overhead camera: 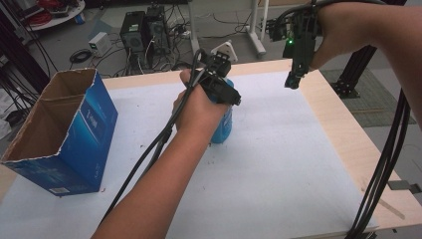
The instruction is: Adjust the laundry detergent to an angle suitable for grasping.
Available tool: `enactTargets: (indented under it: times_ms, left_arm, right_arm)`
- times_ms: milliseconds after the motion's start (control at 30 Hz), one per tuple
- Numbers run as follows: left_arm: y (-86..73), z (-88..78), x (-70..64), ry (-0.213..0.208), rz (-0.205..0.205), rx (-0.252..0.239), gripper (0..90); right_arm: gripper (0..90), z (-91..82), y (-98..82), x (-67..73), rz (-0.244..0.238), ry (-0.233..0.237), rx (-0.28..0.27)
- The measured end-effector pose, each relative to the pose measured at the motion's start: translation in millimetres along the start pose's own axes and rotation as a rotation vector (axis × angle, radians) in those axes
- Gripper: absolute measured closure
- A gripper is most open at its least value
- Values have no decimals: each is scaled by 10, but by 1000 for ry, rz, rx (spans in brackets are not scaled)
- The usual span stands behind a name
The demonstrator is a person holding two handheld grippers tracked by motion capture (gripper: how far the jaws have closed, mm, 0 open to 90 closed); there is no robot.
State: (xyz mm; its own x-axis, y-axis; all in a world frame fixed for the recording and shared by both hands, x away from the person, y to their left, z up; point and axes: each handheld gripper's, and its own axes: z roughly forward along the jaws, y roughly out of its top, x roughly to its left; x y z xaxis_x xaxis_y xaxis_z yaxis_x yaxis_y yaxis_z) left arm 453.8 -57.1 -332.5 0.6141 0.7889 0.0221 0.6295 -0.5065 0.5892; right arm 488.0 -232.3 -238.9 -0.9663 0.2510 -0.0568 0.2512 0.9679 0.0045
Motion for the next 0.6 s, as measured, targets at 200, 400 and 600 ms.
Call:
enactTargets:
  times_ms: [200,400,600]
  left_arm:
    - [2,-7,-28,-6,37,1,401]
    - [3,-36,-17,-23,44,2,402]
    - [10,-144,1,-44,55,2,402]
  right_arm:
    - [25,13,-1,-9,-7,-1,-6]
    - [25,24,9,-8,-4,3,-4]
    - [25,11,22,-5,-13,1,-7]
